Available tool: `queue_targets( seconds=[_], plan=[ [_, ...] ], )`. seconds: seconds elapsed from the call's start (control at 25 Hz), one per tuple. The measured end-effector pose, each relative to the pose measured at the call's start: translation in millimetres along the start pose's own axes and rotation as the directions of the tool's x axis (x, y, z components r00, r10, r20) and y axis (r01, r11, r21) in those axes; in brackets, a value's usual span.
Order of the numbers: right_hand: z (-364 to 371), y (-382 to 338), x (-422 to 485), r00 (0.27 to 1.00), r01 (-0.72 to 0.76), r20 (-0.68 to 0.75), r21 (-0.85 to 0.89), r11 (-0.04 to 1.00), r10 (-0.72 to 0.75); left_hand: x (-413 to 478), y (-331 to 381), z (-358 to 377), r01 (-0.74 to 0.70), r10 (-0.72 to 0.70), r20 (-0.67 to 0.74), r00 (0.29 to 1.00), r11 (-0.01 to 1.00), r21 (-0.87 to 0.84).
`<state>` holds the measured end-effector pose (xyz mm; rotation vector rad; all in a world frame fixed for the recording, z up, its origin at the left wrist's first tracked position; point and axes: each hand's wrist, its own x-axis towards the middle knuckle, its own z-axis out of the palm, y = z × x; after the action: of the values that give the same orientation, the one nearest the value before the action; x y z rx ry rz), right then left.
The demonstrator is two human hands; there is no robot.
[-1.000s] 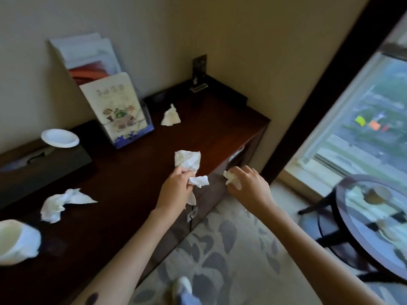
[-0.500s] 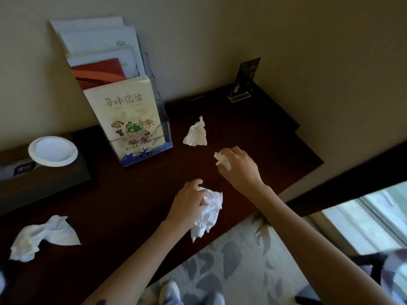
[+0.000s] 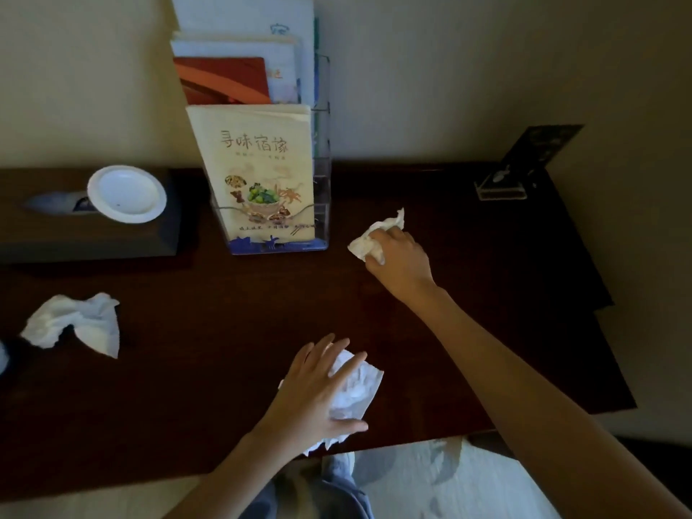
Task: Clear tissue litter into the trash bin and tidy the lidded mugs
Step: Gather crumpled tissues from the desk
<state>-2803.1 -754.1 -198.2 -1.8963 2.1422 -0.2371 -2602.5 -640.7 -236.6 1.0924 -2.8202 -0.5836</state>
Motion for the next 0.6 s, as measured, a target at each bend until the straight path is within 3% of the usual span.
queue_targets(
  seconds=[0.24,0.6],
  plan=[
    [-1,3,11,0.995,0.103,0.013,-0.016,0.995,-0.102,-17,14,21,0.123,-0.121,-0.054,0.991,0.992,0.03],
    [16,15,20,0.991,0.13,-0.008,-0.103,0.986,-0.132,1,-3,12,0.308,-0.367,-0.269,0.891,0.922,-0.235]
  ],
)
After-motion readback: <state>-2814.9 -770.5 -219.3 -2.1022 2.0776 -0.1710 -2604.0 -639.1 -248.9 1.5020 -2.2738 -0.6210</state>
